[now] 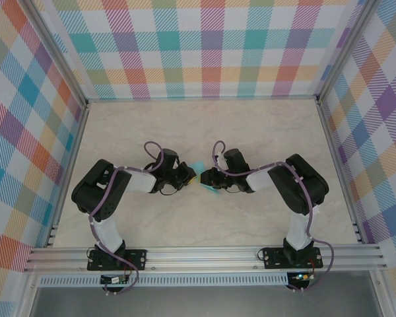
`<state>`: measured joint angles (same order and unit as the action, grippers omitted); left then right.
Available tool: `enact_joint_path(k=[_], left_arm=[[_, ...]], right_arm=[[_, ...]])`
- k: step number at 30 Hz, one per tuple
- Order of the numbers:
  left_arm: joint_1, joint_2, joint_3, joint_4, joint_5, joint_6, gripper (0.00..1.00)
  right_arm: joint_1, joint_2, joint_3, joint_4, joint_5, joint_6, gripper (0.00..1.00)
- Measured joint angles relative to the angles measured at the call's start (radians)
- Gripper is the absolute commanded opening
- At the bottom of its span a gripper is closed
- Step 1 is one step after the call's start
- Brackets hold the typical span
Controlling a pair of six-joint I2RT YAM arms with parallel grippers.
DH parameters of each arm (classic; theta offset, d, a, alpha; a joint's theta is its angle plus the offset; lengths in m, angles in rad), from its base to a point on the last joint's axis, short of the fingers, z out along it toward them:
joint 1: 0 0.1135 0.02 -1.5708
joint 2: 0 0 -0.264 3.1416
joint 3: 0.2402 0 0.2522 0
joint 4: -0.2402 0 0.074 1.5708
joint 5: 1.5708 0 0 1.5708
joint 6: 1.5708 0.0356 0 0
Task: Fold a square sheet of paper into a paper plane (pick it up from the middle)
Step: Fold the wing for the fifth time at the center of the table.
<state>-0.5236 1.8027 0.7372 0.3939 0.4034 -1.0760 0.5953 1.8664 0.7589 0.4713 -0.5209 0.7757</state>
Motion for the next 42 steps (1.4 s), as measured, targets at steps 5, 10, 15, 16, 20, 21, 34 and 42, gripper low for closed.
enact_joint_path(k=[5, 10, 15, 16, 20, 21, 34, 42], left_arm=[[0.000, 0.003, 0.000, 0.000, 0.000, 0.000, 0.07], [0.000, 0.005, 0.001, 0.000, 0.000, 0.000, 0.07], [0.000, 0.005, 0.002, -0.001, 0.000, 0.000, 0.07], [0.000, 0.005, 0.003, -0.002, 0.000, 0.000, 0.07], [0.000, 0.005, 0.007, -0.003, 0.000, 0.001, 0.07], [0.000, 0.005, 0.008, -0.005, 0.000, 0.001, 0.07], [0.000, -0.001, 0.028, -0.052, 0.000, 0.026, 0.08], [0.000, -0.026, 0.029, -0.052, 0.000, 0.030, 0.08]], right_arm=[[0.000, -0.029, 0.011, -0.085, 0.016, -0.038, 0.32], [0.000, -0.061, 0.030, -0.198, 0.039, -0.100, 0.32], [0.000, -0.107, 0.043, -0.301, 0.050, -0.168, 0.26], [-0.001, -0.111, 0.045, -0.312, 0.049, -0.179, 0.24], [-0.001, -0.114, 0.045, -0.349, 0.049, -0.202, 0.20], [-0.001, -0.114, 0.045, -0.353, 0.049, -0.206, 0.20], [-0.002, -0.103, 0.045, -0.360, 0.049, -0.216, 0.08], [-0.026, -0.092, 0.013, -0.298, 0.023, -0.177, 0.03]])
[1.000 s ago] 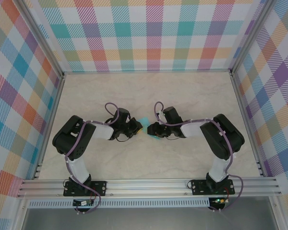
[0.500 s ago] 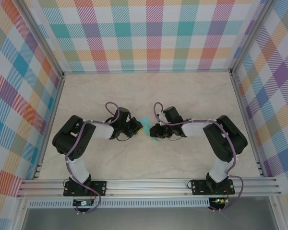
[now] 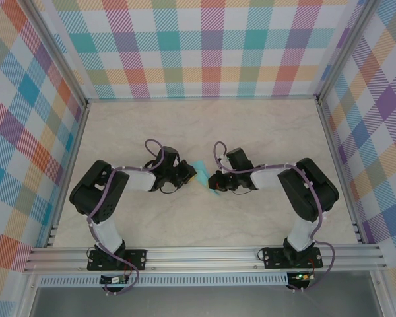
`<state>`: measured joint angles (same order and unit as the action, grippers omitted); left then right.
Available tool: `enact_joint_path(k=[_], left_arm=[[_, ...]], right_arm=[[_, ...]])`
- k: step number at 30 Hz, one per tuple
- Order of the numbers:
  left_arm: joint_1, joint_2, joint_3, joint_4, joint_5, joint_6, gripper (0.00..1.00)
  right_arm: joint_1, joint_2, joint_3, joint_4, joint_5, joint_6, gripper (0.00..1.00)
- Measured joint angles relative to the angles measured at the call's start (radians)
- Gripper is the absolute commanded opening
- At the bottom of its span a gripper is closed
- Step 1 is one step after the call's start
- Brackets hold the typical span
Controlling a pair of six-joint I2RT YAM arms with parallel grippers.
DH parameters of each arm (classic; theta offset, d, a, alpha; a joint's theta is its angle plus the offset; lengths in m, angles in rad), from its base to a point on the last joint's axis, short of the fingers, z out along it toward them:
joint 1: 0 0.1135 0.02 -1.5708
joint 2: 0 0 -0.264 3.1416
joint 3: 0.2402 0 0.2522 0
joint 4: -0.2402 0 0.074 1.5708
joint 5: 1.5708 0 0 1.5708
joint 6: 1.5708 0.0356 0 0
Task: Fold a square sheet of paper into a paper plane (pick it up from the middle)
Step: Fold the wing for the fifth time at the center of the table.
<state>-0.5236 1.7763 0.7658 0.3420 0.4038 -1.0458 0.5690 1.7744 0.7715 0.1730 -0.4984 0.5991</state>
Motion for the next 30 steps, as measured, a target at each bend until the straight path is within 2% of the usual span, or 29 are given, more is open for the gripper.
enact_joint_path(k=[8, 16, 30], left_arm=[[-0.011, -0.023, -0.023, 0.040, 0.008, 0.003, 0.09], [-0.066, -0.027, -0.047, 0.089, 0.023, 0.012, 0.08], [-0.080, 0.016, -0.042, 0.114, 0.023, 0.015, 0.07]], right_arm=[[-0.051, 0.036, -0.057, 0.146, -0.096, 0.117, 0.02], [-0.079, 0.061, -0.073, 0.282, -0.196, 0.247, 0.02], [-0.079, 0.090, -0.073, 0.304, -0.227, 0.284, 0.02]])
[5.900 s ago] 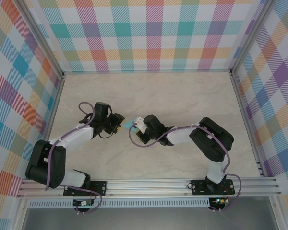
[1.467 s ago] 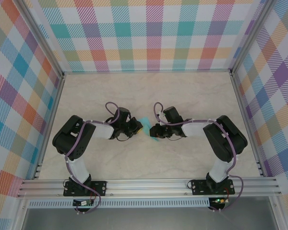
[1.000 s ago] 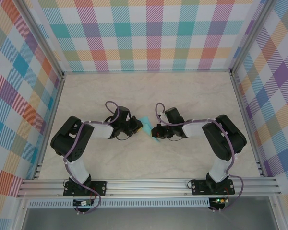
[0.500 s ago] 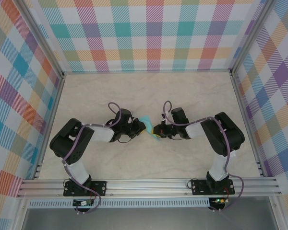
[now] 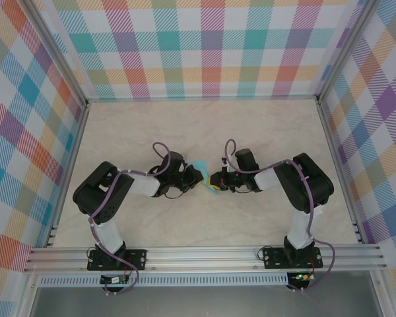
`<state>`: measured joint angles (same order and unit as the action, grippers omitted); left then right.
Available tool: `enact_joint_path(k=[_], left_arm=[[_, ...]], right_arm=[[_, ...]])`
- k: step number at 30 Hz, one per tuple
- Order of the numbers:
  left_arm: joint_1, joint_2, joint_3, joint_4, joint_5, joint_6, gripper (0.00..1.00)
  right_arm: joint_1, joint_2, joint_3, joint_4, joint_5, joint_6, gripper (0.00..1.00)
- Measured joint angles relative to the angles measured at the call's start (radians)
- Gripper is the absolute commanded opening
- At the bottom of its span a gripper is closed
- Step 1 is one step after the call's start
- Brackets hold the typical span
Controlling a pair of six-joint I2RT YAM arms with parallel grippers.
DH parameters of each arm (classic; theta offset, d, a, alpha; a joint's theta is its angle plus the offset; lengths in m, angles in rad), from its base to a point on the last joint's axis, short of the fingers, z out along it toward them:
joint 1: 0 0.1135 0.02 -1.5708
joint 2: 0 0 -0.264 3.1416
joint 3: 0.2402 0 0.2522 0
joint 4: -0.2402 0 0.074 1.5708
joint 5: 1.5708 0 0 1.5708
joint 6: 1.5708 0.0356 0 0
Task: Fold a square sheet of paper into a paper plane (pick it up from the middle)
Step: Fold the wing for the fifth time at the center of the table.
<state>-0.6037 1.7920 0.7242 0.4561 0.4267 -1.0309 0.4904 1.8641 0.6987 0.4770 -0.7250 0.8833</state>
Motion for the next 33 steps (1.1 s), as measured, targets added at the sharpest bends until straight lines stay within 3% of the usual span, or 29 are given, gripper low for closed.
enact_joint_path(k=[16, 25, 33], left_arm=[[-0.003, 0.034, 0.014, -0.007, 0.000, 0.012, 0.07], [-0.004, 0.039, 0.045, -0.064, -0.007, 0.031, 0.06], [-0.004, 0.046, 0.060, -0.092, -0.009, 0.034, 0.06]], right_arm=[[0.000, 0.022, 0.000, 0.000, -0.003, 0.000, 0.03], [0.000, 0.011, 0.019, -0.053, -0.002, -0.036, 0.19], [0.000, -0.041, 0.051, -0.247, 0.037, -0.172, 0.23]])
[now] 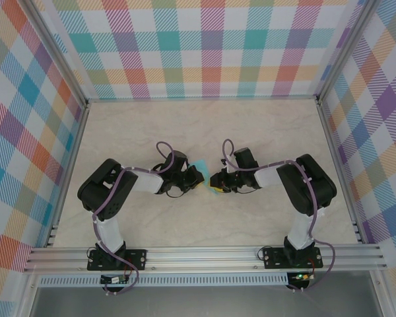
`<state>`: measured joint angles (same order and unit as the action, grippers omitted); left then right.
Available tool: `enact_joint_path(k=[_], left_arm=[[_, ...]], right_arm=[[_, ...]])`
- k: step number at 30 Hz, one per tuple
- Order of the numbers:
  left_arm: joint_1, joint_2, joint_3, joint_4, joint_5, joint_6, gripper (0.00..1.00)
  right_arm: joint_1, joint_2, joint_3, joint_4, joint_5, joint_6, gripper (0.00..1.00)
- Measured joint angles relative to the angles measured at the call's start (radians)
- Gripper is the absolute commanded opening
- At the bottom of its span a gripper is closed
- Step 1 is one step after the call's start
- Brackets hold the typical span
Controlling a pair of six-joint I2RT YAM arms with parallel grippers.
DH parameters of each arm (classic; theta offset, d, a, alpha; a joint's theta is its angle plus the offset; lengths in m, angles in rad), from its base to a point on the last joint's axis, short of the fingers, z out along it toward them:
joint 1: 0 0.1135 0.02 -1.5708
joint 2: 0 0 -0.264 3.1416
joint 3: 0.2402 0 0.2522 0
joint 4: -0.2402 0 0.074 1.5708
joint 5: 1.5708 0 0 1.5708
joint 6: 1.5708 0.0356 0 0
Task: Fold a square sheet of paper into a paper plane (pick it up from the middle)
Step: Fold the wing for the fifth time at the center of the table.
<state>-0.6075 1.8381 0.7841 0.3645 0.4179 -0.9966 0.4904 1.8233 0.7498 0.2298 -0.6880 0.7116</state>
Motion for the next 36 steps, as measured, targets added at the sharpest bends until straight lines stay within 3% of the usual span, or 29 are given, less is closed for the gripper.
enact_joint_path(k=[4, 10, 14, 24, 36], left_arm=[[0.000, 0.001, 0.003, -0.005, 0.000, 0.000, 0.06], [-0.001, 0.001, 0.019, -0.027, 0.001, 0.005, 0.07], [-0.001, -0.003, 0.029, -0.046, 0.000, 0.017, 0.09], [-0.001, -0.100, -0.027, 0.003, 0.001, 0.020, 0.10], [-0.034, -0.085, -0.071, 0.081, 0.008, 0.017, 0.08]], right_arm=[[0.000, -0.007, 0.020, -0.072, 0.007, -0.069, 0.22], [0.000, -0.007, 0.027, -0.119, 0.006, -0.116, 0.08], [0.000, -0.006, 0.027, -0.118, 0.006, -0.116, 0.06], [0.000, -0.003, -0.017, -0.023, 0.001, -0.024, 0.03], [-0.008, 0.001, -0.084, 0.153, -0.032, 0.115, 0.00]])
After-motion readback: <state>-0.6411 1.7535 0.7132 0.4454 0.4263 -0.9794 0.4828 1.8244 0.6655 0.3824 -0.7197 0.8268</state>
